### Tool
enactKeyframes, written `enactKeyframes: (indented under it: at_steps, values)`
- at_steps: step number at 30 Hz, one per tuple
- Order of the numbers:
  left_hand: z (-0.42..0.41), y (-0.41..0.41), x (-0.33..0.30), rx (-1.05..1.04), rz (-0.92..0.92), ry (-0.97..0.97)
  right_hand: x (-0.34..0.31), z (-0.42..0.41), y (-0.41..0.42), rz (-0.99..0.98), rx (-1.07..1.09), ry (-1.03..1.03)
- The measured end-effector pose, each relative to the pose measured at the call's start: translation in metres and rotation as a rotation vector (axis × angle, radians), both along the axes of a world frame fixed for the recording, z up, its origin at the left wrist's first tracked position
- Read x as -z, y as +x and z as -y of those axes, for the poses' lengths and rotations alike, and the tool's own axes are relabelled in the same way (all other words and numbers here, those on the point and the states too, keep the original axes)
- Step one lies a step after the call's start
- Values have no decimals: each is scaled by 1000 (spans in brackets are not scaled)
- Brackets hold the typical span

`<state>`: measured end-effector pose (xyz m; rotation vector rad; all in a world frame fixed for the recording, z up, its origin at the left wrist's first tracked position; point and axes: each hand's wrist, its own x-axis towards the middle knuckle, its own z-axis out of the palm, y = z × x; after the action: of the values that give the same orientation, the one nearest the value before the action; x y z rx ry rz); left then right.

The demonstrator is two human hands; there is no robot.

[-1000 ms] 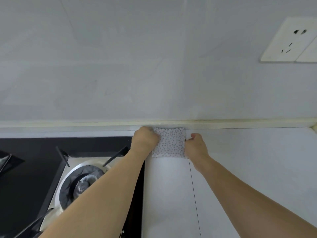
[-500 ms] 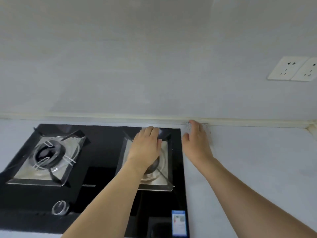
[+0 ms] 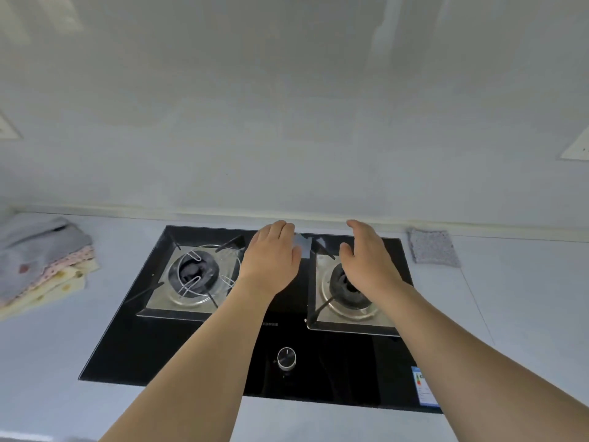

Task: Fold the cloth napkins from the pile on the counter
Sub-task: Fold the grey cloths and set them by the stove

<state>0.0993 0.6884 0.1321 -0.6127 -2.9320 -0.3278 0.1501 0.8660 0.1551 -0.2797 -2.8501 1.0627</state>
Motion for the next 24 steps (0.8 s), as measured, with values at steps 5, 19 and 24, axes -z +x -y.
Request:
enactKeyframes:
  at_steps: [5, 19, 24]
  values:
    - [60, -14, -8, 6, -18, -1, -3, 59, -21, -8, -1, 32]
    - [277, -86, -6, -88, 5, 22, -16, 272, -95, 32, -140, 16]
    - [332, -93, 2, -95, 13, -20, -9, 323, -116, 47, -221, -26]
